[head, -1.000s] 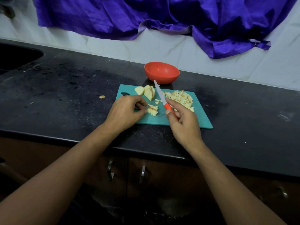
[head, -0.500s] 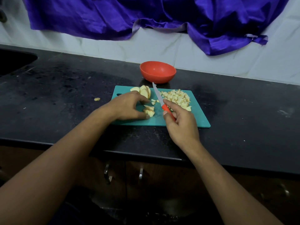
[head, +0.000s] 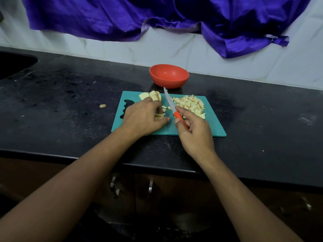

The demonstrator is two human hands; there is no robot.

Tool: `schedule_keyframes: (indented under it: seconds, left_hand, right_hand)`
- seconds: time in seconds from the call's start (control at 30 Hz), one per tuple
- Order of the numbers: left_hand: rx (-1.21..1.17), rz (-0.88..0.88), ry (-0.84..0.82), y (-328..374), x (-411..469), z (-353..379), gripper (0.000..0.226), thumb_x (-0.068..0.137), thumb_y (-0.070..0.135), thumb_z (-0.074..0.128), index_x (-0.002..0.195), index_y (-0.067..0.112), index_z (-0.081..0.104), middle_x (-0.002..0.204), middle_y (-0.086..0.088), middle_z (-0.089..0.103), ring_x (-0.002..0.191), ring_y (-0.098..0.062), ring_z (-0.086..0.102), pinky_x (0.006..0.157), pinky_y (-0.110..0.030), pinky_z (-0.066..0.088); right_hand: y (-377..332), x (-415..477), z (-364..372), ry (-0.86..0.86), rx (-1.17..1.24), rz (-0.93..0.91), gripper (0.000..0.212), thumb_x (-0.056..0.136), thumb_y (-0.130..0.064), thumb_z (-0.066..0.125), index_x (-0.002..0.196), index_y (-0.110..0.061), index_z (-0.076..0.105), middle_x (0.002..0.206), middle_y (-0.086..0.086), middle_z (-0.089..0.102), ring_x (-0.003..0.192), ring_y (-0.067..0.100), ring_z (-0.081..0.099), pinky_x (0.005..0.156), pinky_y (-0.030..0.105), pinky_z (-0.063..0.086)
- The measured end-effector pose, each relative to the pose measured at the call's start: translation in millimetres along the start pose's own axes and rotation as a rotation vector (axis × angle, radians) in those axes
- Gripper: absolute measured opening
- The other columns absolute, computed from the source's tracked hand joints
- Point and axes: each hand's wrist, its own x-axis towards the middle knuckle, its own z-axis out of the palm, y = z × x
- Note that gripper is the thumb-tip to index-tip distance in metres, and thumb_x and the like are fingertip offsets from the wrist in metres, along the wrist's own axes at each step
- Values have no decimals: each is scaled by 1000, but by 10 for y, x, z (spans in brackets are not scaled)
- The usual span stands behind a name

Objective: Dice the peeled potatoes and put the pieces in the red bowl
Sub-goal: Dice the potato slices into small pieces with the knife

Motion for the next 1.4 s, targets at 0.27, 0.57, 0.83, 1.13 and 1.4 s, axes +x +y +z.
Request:
schedule_keyframes:
  seconds: [0.27, 0.57, 0.83, 1.13, 1.4]
  left_hand:
    - [-20, -38, 42, 59, 9, 55, 46, 84, 72, 58, 100, 29, 66, 100, 6, 60, 99, -18, 57, 71, -34, 45]
    - [-3, -178, 18, 212, 125, 72, 21, 86, 44, 60, 85, 23, 63, 92, 1, 63, 91, -22, 58, 71, -41, 54]
    - [86, -220, 52, 205, 118, 102, 33, 89, 47, 58, 99, 17, 67, 96, -4, 64, 90, -24, 60, 70, -43, 56]
    - [-545, -10, -230, -411, -57, -164, 45, 84, 46, 80, 126, 35, 69, 118, 14, 68, 105, -2, 62, 93, -32, 55]
    - [-487, 33, -189, -395, 1, -99, 36, 82, 42, 83, 118, 36, 77, 113, 17, 74, 101, 2, 65, 93, -35, 56]
  right_hand:
    - [1, 4, -5, -1, 16, -3, 41, 101, -30, 59, 142, -37, 58, 60, -14, 54, 46, 6, 45, 49, 22, 34]
    - [16, 8, -2, 10, 37, 0, 41, 101, -27, 59, 140, -37, 60, 53, -8, 50, 45, 8, 39, 48, 25, 35]
    - [14, 8, -6, 5, 55, 13, 41, 101, -27, 60, 141, -35, 59, 54, -10, 51, 45, 7, 40, 48, 26, 36]
    - [-13, 8, -12, -13, 13, 31, 42, 102, -30, 59, 143, -38, 57, 64, -12, 61, 46, 6, 44, 48, 22, 36]
    - [-12, -8, -11, -6, -4, 35, 42, 102, -30, 58, 143, -39, 56, 61, -9, 58, 46, 8, 42, 46, 25, 36]
